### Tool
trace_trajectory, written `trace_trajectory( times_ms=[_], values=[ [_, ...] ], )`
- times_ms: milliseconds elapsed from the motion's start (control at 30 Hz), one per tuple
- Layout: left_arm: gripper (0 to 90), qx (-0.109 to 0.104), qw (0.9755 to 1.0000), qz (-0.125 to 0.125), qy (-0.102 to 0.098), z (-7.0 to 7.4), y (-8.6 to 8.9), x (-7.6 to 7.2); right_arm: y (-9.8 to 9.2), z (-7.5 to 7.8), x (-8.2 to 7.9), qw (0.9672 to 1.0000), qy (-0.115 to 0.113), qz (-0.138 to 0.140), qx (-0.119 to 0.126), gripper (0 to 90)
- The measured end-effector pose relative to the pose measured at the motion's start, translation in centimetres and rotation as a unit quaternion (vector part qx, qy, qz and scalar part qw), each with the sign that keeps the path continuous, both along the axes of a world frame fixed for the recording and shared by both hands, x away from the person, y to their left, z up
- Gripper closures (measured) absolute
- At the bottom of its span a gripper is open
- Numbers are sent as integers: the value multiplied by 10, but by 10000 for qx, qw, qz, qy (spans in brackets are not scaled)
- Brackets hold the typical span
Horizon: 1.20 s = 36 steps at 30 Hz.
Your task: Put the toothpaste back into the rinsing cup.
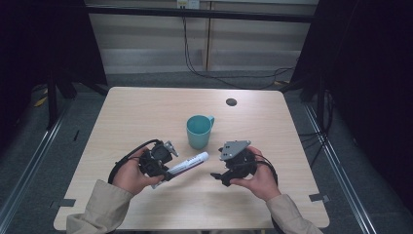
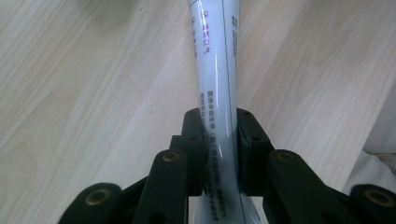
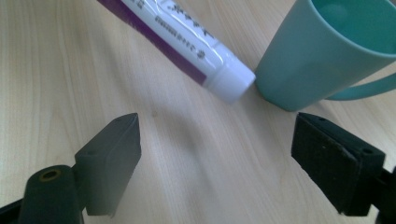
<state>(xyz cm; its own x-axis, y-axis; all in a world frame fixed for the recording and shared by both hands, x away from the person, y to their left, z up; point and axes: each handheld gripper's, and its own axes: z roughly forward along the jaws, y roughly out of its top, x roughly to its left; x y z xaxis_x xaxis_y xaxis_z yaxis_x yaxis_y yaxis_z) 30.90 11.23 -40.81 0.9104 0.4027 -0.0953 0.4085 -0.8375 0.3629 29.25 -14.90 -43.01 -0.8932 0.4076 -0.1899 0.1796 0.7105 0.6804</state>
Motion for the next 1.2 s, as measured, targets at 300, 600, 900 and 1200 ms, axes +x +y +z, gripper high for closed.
trace_trajectory(
  times_ms=[300,600,900,1200],
  values=[
    [761,-87,9999,-129,24,3,-18,-1,14,6,-1,9997,-139,199,-36,155],
    [761,-129,9996,-236,62,3,-26,1,23,9,-2,9987,-248,452,22,195],
    [760,-274,9991,-320,92,7,-31,-1,38,-1,-4,9965,-304,750,-224,265],
    [760,-300,9988,-370,142,8,-31,-1,40,-7,-5,9941,-452,897,-418,416]
  ],
)
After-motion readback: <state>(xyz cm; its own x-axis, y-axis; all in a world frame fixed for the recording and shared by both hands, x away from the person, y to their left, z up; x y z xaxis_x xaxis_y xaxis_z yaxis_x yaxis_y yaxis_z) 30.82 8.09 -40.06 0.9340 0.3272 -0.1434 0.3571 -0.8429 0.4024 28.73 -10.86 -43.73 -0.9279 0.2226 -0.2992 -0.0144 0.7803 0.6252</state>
